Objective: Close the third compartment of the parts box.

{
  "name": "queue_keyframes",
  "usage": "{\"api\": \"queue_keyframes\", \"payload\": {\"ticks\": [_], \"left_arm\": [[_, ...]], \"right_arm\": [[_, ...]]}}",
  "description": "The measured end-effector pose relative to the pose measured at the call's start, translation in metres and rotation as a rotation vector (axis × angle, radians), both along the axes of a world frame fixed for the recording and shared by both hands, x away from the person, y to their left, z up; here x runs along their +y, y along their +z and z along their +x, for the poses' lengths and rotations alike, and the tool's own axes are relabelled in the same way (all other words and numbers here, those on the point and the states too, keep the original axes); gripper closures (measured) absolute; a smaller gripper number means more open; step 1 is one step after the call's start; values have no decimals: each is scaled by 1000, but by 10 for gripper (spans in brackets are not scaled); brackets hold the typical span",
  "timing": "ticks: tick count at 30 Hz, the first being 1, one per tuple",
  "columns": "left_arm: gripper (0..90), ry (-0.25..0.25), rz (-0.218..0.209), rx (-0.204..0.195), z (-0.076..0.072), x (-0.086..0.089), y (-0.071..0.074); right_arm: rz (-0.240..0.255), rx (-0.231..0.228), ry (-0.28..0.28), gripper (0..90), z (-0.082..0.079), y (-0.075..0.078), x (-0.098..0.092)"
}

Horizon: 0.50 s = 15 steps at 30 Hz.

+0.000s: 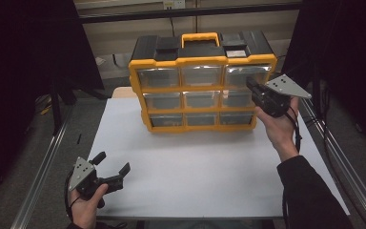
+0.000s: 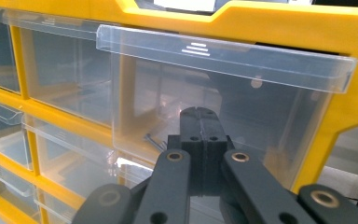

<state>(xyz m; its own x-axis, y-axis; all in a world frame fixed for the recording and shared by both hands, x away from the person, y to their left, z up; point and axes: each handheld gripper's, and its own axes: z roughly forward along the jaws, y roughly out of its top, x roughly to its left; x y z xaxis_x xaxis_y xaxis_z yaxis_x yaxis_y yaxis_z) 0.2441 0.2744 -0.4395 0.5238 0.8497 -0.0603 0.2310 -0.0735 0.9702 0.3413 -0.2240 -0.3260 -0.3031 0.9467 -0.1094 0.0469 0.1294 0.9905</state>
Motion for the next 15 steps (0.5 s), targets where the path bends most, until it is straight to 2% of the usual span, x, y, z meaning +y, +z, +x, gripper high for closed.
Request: {"api": "queue_keyframes", "payload": {"ticks": [1,2,5,13,15], "left_arm": [[26,-3,7,1,0,0,0],[26,1,-4,0,0,0,0],[26,1,0,1,0,0,0],[26,6,-23,7,2,-1,-1],[26,3,-10,7,2,0,-1]], "right_arm": [[-2,5,6,900,0,0,0],[1,3,-3,900,1,0,0],[-4,5,-7,900,4,1,0],[-7,22,-10,900,12,1,-3],[-11,20,-9,900,13,1,-3]]}}
